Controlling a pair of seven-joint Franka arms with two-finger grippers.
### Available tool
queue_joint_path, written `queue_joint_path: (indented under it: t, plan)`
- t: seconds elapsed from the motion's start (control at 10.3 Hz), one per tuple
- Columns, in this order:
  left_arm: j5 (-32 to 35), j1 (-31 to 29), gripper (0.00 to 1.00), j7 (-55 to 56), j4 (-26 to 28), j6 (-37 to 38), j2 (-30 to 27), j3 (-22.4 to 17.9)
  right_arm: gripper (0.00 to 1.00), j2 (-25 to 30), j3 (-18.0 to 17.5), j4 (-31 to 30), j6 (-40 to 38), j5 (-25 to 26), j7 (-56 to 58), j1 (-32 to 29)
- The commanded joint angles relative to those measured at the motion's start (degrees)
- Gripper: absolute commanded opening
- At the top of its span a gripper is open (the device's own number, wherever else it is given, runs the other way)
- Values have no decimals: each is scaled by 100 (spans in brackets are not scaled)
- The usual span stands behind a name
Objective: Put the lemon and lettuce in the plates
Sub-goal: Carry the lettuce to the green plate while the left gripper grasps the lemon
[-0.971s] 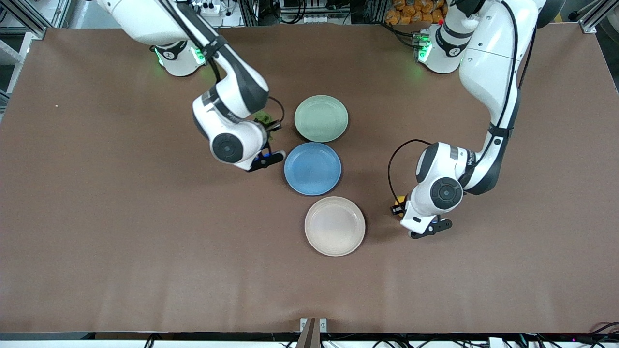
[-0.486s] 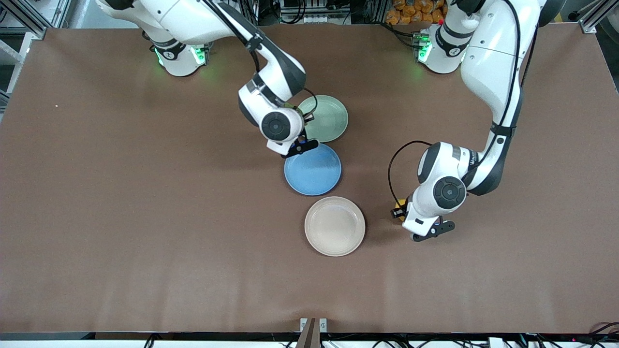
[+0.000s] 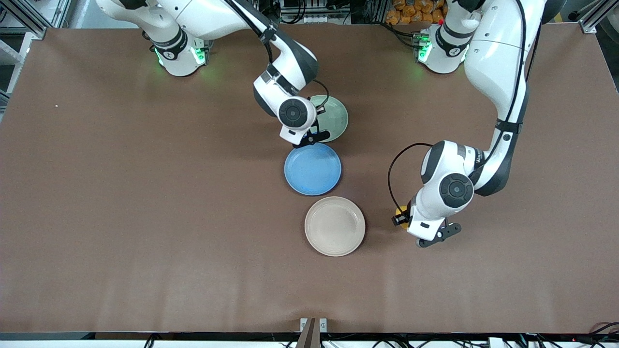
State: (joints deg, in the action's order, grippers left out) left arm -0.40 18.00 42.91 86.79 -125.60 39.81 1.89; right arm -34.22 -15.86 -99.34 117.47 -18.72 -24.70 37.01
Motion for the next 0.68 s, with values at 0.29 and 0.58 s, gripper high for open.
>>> queue_joint_path:
  t: [0.29,0.58]
  plan:
    - [-136,326,13,936,-83,-412,-61,22,3,-480,30,310,688,-52,-333,455]
    - [-441,537,13,1175,-83,-860,-9,22,100,-489,48,345,628,-52,-368,368]
